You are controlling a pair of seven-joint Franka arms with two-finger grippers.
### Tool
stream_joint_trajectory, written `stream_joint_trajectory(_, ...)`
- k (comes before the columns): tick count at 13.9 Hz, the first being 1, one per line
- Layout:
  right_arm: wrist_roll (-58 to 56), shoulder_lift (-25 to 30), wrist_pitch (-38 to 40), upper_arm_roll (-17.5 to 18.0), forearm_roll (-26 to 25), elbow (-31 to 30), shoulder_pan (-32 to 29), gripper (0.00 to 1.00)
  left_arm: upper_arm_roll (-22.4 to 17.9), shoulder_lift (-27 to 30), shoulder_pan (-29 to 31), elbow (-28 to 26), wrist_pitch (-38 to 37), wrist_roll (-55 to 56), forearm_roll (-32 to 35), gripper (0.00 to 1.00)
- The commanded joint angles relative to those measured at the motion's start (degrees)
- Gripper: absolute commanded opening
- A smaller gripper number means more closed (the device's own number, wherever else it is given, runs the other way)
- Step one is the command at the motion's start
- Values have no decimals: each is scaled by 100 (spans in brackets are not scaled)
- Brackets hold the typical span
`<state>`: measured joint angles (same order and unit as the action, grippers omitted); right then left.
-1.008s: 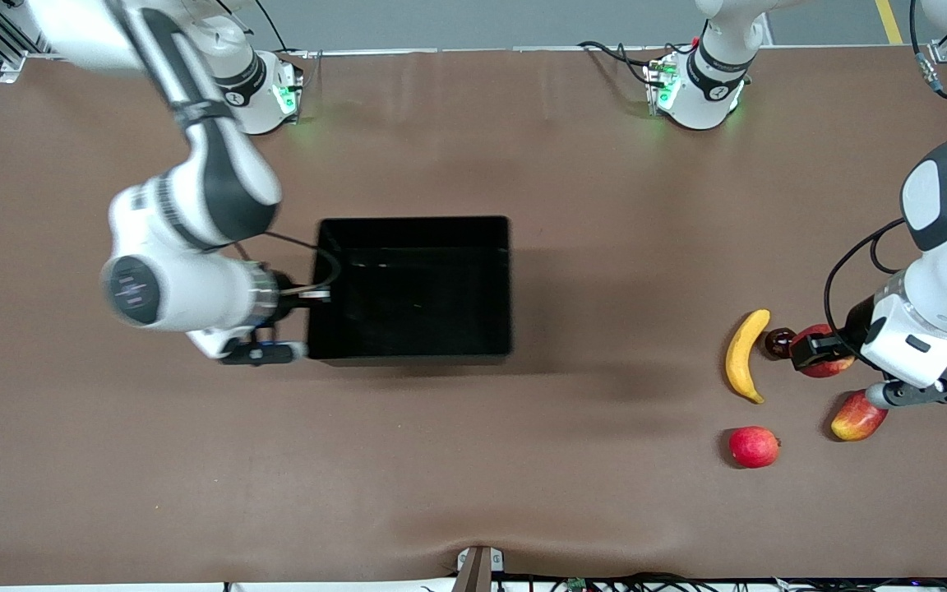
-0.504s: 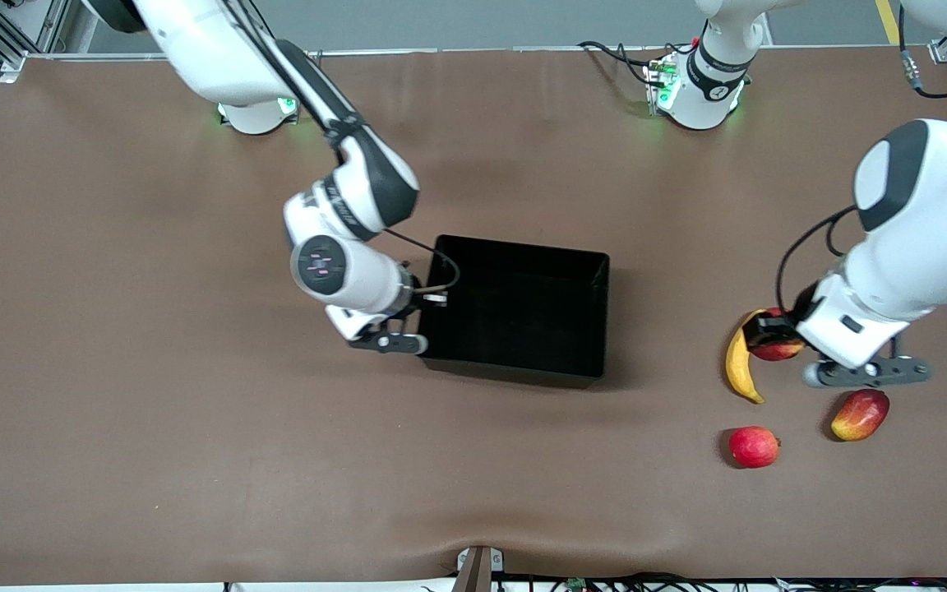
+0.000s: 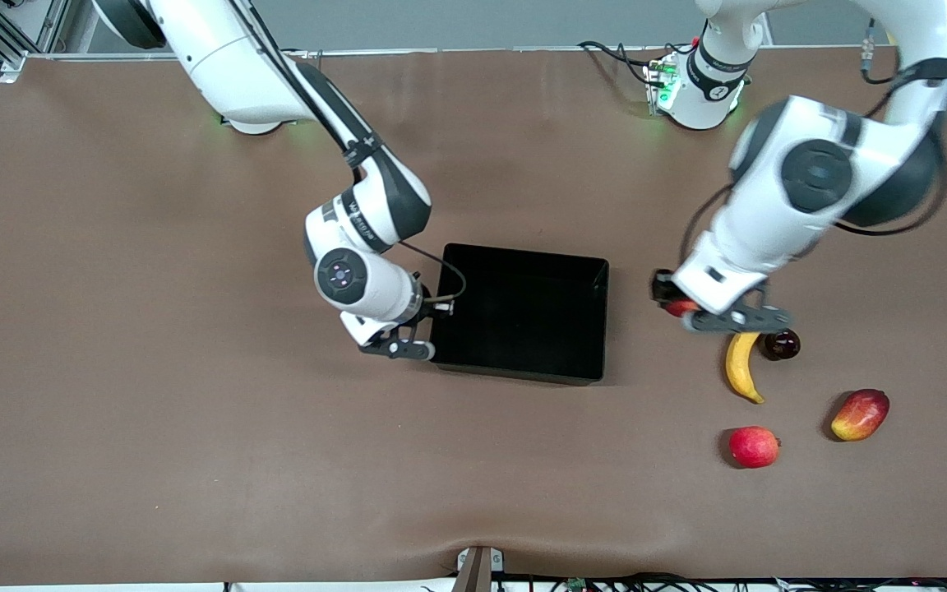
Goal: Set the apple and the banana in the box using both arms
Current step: 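Carry the apple into the box with the left gripper and release it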
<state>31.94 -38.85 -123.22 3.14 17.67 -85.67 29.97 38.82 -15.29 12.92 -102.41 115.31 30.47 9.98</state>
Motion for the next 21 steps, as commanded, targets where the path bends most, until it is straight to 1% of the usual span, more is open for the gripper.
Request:
stream_joint_trajectory(1, -56, 368, 219, 37, 114, 15, -306, 100, 117, -165, -375, -262, 491, 895, -5, 0)
stream_joint_trajectory(3, -74, 571, 692, 11, 53, 277, -613, 100, 109, -473, -693, -262, 789, 1319, 30, 0)
stream_joint_trajectory(4, -83, 572, 1069, 20, -87, 558, -833, 100, 117, -753, -799, -262, 895, 1382, 57, 0)
stream_joint_trajectory(5, -83, 563, 1647, 20, -324, 917, -992, 100, 109, -947, -939, -262, 1018, 1426, 257, 0)
stream_joint_trajectory(6, -92, 554, 2270, 11, -639, 1251, -1054, 100, 109, -1001, -1019, -262, 1019, 1557, 451, 0)
stream_joint_trajectory(7, -135, 563, 2720, 20, -912, 1594, -1203, 100, 109, -1159, -1063, -262, 1037, 1767, 566, 0)
stream_joint_trajectory(8, -179, 563, 3082, 11, -1063, 1798, -1361, 100, 109, -1343, -1081, -262, 1054, 1899, 784, 0)
stream_joint_trajectory(10, -476, 633, 3706, 2, -1108, 2001, -1747, 100, 109, -1738, -1142, -245, 1133, 2163, 1390, 0)
stream_joint_trajectory(12, -637, 992, 4042, -7, -1134, 2002, -2073, 100, 109, -2072, -1204, -210, 1248, 2759, 1953, 0)
stream_joint_trajectory(14, -671, 1597, 4035, -33, -1431, 1714, -2284, 100, 100, -2363, -1265, -139, 1362, 3069, 2349, 0)
stream_joint_trajectory(15, -698, 1913, 4061, -24, -1720, 1581, -2285, 100, 100, -2477, -1274, -104, 1458, 3148, 2447, 0)
stream_joint_trajectory(16, -916, 2186, 4183, -24, -1897, 1449, -2303, 100, 100, -2548, -1283, -87, 1520, 3201, 2465, 0)
stream_joint_trajectory(17, -1327, 2450, 4410, -42, -1934, 1326, -2372, 100, 91, -2601, -1327, -86, 1520, 3219, 2465, 0)
stream_joint_trajectory(18, -1409, 2705, 4525, -42, -1900, 1177, -2617, 100, 74, -2628, -1353, -95, 1520, 3219, 2465, 0)
stream_joint_trajectory(19, -1480, 2916, 4544, -33, -1803, 1019, -2889, 100, 73, -2637, -1353, -95, 1520, 3219, 2457, 8)
stream_joint_trajectory(20, -1480, 3058, 4553, -33, -1585, 1009, -3118, 100, 65, -2654, -1353, -86, 1520, 3228, 2456, 13)
stream_joint_trajectory(21, -1506, 3233, 4518, -42, -1391, 1017, -3242, 100, 65, -2672, -1353, -69, 1520, 3219, 2456, 39)
